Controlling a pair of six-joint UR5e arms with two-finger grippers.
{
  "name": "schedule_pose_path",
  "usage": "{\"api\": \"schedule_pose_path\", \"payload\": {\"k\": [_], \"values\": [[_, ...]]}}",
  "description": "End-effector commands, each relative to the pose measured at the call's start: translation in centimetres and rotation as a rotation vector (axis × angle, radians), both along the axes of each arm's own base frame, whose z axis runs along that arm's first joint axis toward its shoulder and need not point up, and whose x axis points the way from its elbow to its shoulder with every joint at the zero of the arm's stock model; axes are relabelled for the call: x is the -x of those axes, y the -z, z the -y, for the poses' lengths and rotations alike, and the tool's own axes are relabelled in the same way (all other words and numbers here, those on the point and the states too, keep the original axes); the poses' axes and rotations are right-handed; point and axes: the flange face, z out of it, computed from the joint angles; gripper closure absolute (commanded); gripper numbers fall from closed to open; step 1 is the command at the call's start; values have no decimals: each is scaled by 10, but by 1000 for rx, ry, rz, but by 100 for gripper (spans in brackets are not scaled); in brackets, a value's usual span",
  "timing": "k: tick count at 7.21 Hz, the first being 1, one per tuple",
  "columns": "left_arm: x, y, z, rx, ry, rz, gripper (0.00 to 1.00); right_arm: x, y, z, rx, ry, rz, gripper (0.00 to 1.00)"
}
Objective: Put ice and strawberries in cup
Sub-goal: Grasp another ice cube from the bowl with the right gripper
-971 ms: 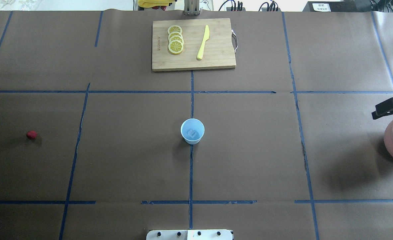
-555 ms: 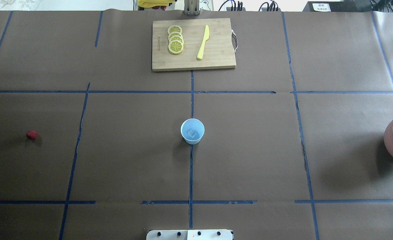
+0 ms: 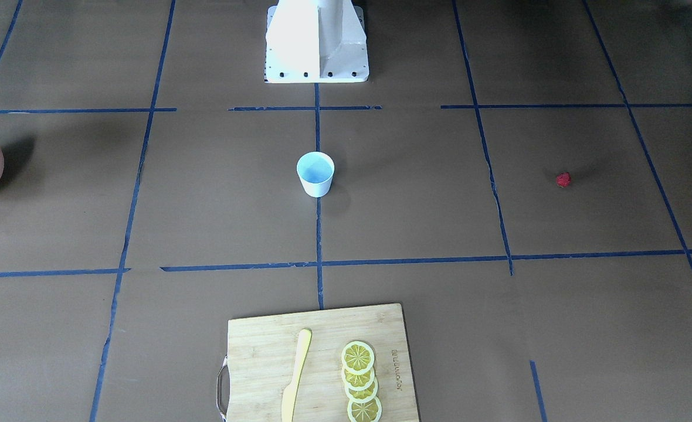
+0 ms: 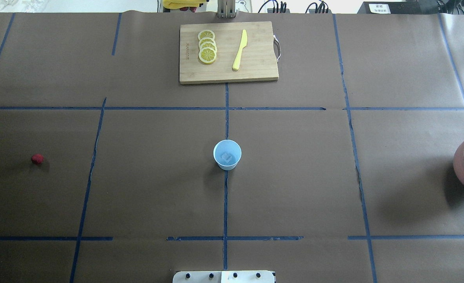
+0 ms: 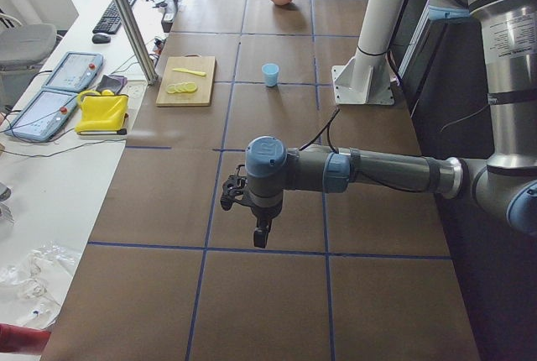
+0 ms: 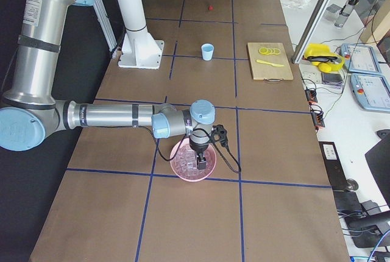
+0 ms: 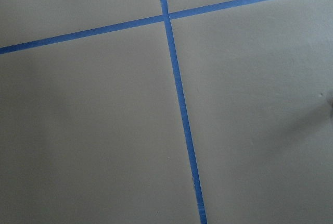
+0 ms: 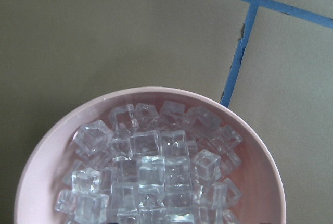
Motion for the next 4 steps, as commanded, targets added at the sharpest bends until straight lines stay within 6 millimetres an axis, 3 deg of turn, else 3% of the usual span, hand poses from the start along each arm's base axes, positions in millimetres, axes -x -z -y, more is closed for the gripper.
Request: {"api": "schedule_pose_path", "payload": {"k": [1, 4], "values": [[0, 0, -3, 2, 0, 0, 0, 6, -4, -2, 17, 14, 18, 12], [0, 0, -3, 2, 0, 0, 0, 22, -24, -8, 51, 59, 2, 14]]}}
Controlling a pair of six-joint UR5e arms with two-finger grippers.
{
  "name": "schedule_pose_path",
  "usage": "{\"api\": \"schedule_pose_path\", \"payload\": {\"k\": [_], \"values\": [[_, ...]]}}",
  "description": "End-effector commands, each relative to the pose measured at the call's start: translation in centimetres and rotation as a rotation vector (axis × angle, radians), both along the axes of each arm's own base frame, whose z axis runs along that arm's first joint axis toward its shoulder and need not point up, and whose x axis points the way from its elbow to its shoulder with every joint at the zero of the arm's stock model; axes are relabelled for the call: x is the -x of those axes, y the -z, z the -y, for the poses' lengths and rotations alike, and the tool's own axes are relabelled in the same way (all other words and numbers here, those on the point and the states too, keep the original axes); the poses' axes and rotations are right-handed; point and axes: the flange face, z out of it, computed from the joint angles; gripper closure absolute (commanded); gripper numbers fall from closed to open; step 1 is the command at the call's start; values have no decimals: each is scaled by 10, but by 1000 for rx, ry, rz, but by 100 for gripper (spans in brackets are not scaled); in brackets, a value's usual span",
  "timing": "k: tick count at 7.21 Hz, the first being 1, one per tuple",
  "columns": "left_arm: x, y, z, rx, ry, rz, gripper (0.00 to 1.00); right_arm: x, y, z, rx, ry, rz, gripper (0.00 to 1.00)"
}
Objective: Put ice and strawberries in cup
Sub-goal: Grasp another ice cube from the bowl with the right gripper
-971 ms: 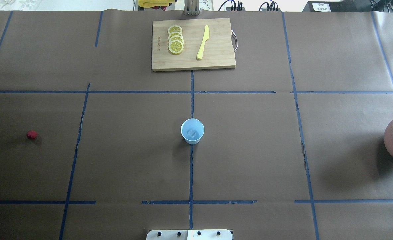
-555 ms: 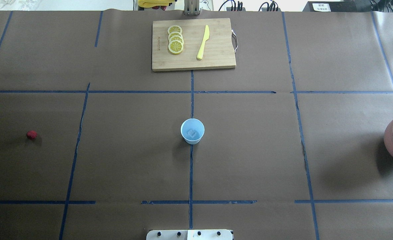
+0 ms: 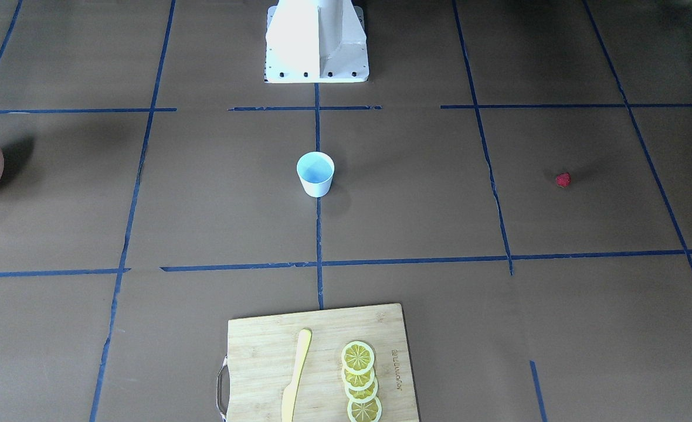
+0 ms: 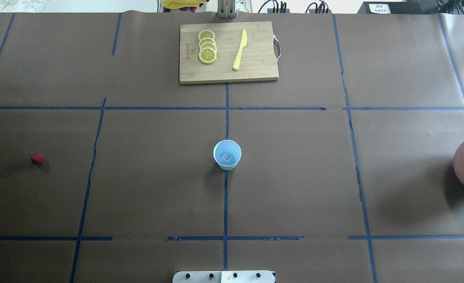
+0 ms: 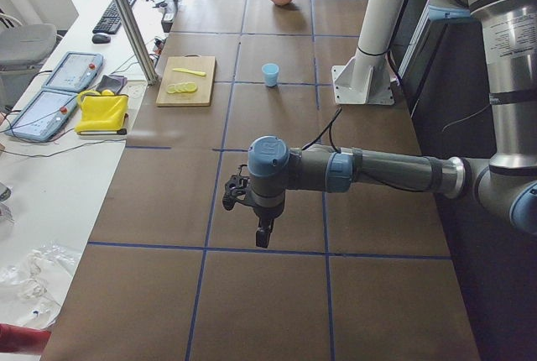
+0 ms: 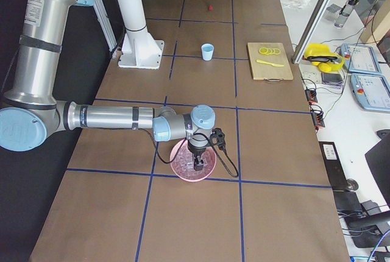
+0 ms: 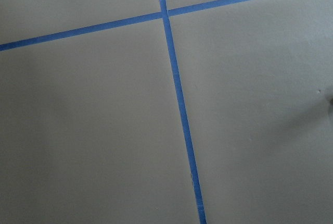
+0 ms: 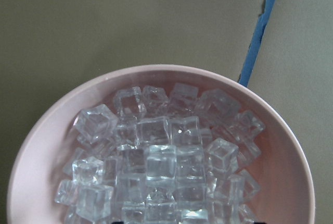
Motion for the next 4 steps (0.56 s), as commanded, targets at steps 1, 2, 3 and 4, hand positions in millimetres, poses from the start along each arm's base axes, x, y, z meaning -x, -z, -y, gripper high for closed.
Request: {"api": "schedule_pose_path", "payload": {"k": [1, 2, 3, 4], "values": [[0, 0, 0, 0, 0, 0, 0, 6, -8, -2, 9, 21, -6, 17], [0, 0, 0, 0, 0, 0, 0, 6, -7, -2, 4, 25, -5, 23], [0, 0, 0, 0, 0, 0, 0, 9, -9, -3, 6, 33, -12, 24], [0, 0, 0, 0, 0, 0, 0, 13, -13, -4, 15, 41, -16, 24]]}}
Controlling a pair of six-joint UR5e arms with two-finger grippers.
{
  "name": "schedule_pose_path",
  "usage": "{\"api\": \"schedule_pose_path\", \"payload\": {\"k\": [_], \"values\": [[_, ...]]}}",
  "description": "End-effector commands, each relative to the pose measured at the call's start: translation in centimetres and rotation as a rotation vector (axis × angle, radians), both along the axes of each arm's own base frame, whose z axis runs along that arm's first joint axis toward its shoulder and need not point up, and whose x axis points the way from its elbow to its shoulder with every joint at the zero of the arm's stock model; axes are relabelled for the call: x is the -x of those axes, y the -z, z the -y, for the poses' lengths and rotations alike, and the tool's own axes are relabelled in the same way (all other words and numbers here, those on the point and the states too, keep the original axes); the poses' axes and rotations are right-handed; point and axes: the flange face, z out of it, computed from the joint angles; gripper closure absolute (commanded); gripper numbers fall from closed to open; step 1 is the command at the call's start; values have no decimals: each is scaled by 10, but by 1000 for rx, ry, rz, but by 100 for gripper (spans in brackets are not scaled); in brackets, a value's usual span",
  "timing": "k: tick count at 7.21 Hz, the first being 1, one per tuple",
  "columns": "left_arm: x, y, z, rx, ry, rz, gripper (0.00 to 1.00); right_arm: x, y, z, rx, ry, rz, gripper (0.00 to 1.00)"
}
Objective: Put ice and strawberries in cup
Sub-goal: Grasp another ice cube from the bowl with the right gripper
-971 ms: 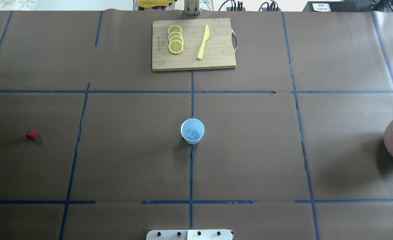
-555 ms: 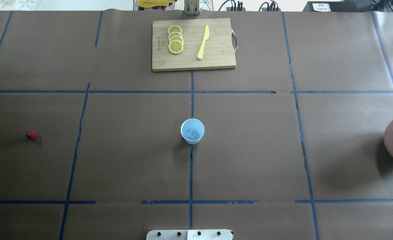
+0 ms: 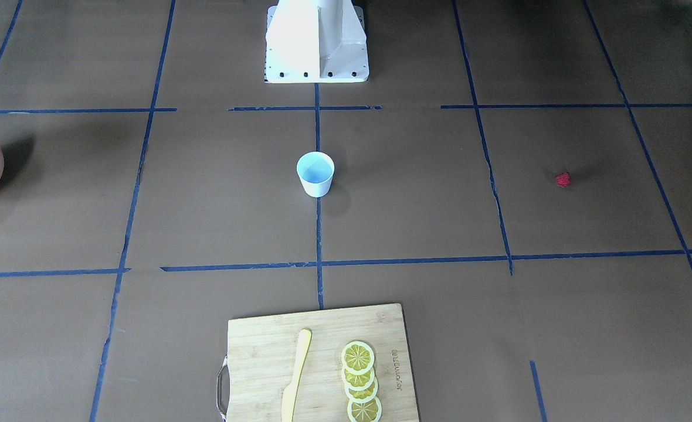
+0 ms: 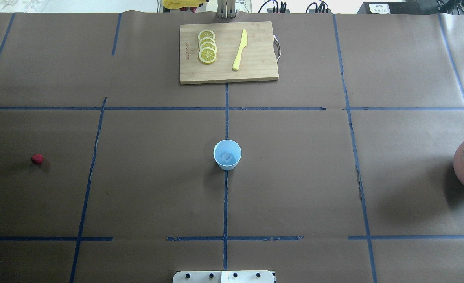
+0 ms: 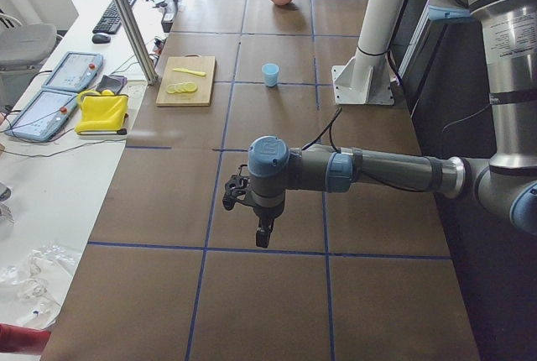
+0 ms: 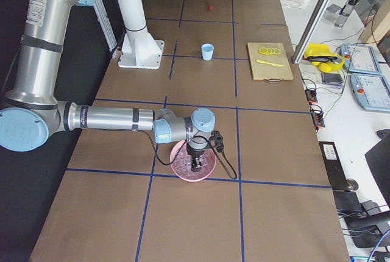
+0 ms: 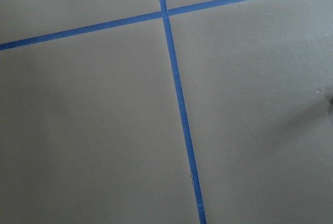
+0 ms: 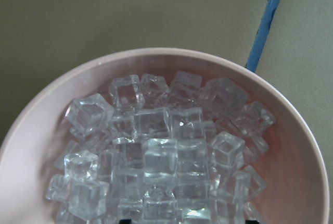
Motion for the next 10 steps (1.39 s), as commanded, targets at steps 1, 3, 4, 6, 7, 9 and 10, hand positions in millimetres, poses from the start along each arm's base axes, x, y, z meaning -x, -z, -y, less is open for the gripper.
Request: {"api": "schedule_pose_path", "payload": {"k": [1, 3, 4, 6, 7, 9, 10], "values": [[-1, 1, 0, 0, -1, -18, 0, 5, -6, -2, 12, 10, -7, 23], [-2, 0, -1, 4, -1, -21, 0, 6, -7, -1, 18, 8, -9, 46], [-2, 0, -1, 4, -1, -21, 0, 6, -7, -2, 17, 11, -8, 69], [-2, 0, -1, 4, -1, -21, 0, 6, -6, -1, 8, 17, -4, 100], [-2, 0, -1, 4, -1, -21, 0, 5, 6, 0, -11, 13, 4, 100], [-2, 4, -2, -4, -1, -23, 0, 5, 56, -6, -61, -12, 39, 100], [-1, 6, -8, -4, -1, -23, 0, 9, 71, -5, -9, -87, 60, 100]]}}
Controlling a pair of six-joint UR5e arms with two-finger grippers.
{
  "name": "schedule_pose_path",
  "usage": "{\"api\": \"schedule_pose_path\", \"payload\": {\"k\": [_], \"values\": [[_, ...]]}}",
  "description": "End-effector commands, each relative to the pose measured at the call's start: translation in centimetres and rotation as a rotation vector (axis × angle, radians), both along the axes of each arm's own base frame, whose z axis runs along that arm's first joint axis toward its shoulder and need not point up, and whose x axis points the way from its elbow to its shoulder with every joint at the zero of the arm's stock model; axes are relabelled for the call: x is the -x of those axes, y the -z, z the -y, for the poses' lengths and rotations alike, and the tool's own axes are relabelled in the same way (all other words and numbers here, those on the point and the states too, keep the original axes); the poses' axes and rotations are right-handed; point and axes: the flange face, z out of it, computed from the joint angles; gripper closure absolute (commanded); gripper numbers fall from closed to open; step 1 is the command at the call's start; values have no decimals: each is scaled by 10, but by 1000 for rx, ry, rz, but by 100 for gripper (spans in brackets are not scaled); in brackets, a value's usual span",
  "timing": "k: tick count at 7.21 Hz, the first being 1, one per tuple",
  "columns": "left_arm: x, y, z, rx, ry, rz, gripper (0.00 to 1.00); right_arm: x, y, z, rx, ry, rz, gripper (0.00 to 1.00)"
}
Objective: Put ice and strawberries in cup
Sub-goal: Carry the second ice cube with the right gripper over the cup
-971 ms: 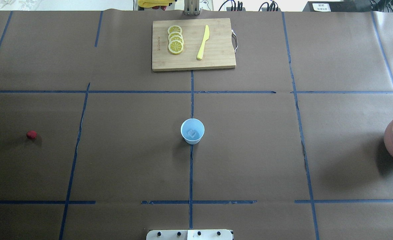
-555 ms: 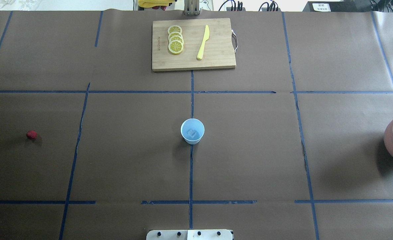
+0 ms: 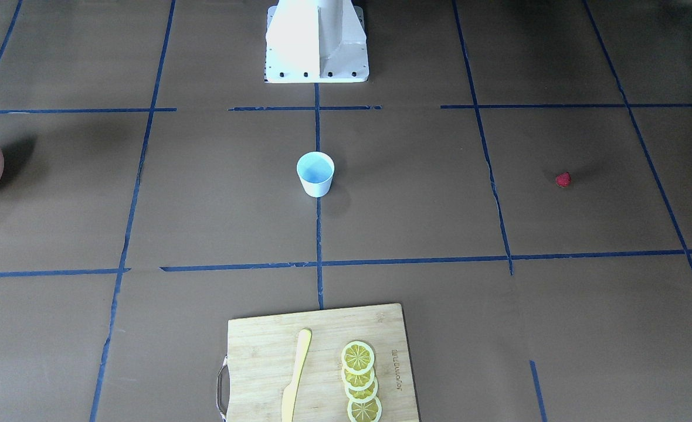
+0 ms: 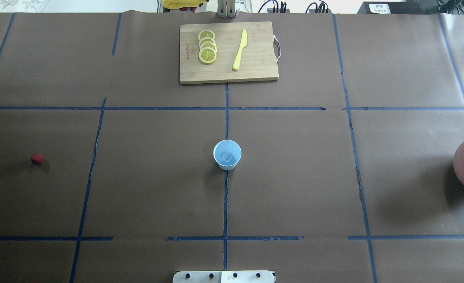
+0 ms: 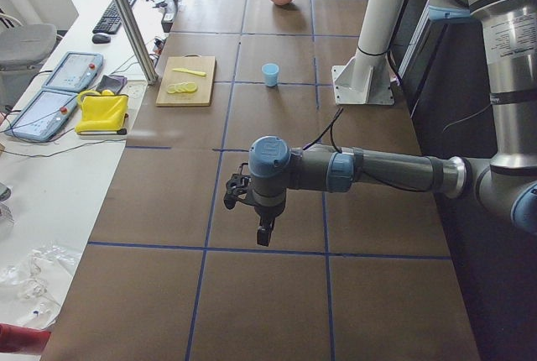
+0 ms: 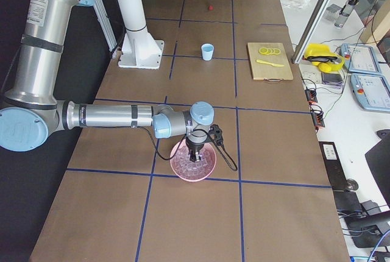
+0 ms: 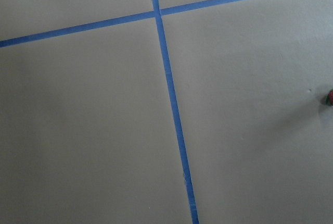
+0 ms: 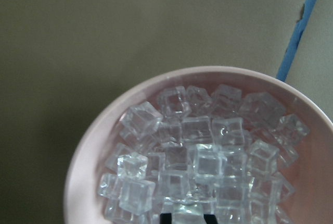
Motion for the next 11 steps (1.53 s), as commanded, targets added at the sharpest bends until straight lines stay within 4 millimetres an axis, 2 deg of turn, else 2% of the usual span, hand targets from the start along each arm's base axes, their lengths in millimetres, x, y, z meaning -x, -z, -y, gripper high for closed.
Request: {"api": "schedule_pose_path", "payload": {"k": [1, 2, 3, 4, 5, 6, 7, 8, 9, 10, 11], "values": [[0, 3, -6, -2, 0, 0, 0, 22, 60, -2, 71, -118, 57, 100], [0, 3, -7, -2, 0, 0, 0, 50, 108, -10, 121, -175, 84, 100], [0, 3, -7, -2, 0, 0, 0, 84, 158, -9, 149, -213, 123, 100], [0, 3, -7, -2, 0, 0, 0, 129, 203, -6, 228, -279, 152, 100], [0, 2, -7, -1, 0, 0, 0, 187, 254, -3, 295, -365, 178, 100], [0, 1, -8, 2, 0, 0, 0, 256, 304, -16, 340, -448, 201, 100], [0, 0, -8, 6, 1, 0, 0, 329, 346, -35, 397, -495, 226, 100], [0, -2, -8, 11, 2, 0, 0, 399, 392, -31, 452, -567, 230, 100], [0, -2, -8, 11, 1, 0, 0, 451, 427, -32, 482, -620, 210, 100], [0, -1, -8, 11, 2, 0, 0, 472, 449, -26, 472, -625, 223, 100], [0, -1, -8, 9, 2, 0, 0, 480, 455, -27, 469, -620, 227, 100]]}}
